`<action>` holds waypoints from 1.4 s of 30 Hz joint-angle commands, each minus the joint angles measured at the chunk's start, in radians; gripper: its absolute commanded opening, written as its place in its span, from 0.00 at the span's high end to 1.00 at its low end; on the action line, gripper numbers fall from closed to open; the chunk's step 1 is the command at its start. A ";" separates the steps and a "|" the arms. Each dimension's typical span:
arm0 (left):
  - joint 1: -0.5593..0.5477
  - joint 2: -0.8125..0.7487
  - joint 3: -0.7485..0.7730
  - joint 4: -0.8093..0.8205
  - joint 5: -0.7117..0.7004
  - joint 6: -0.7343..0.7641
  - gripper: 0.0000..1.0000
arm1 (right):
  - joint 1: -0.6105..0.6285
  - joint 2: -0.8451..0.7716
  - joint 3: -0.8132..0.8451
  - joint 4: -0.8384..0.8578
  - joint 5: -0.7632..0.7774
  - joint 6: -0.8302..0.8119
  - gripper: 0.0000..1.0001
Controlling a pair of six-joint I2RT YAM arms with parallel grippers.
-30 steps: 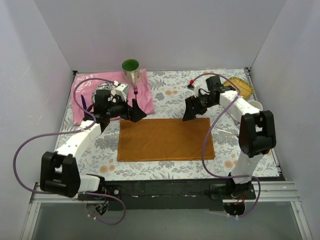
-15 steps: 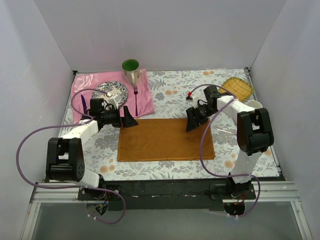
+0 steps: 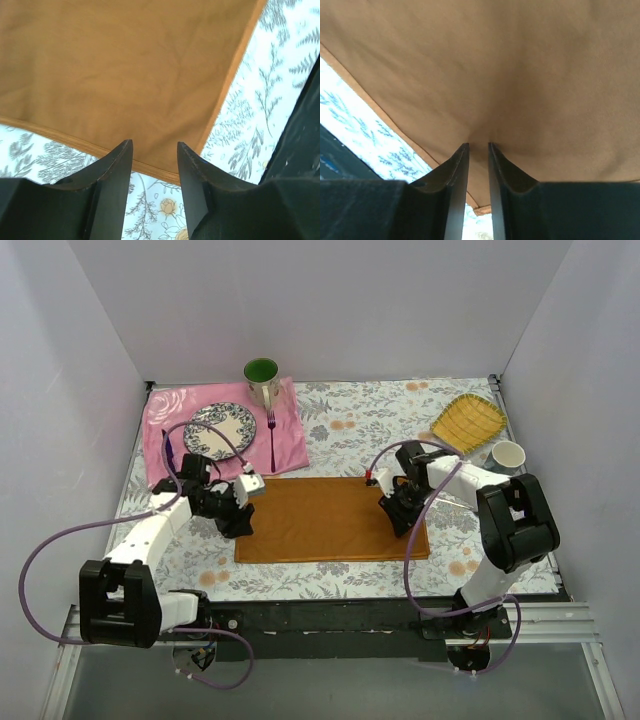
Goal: Fold the napkin into a case and place the utensils inside
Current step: Smooth out the rectangle-folded napkin at the center of the board.
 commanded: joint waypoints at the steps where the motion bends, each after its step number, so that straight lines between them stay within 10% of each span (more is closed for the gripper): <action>1: -0.090 -0.056 -0.064 -0.010 -0.064 0.080 0.62 | -0.008 0.039 0.007 0.053 0.134 -0.026 0.71; 13: -0.293 -0.109 -0.091 0.021 -0.136 0.017 0.65 | -0.061 0.040 0.217 -0.047 0.101 -0.056 0.70; 22: -0.342 -0.270 -0.158 -0.085 -0.253 0.121 0.57 | -0.125 -0.257 -0.019 -0.107 0.147 0.025 0.67; 42: -0.592 -0.185 -0.221 -0.021 -0.409 0.037 0.61 | -0.225 -0.255 -0.082 -0.071 0.282 0.119 0.83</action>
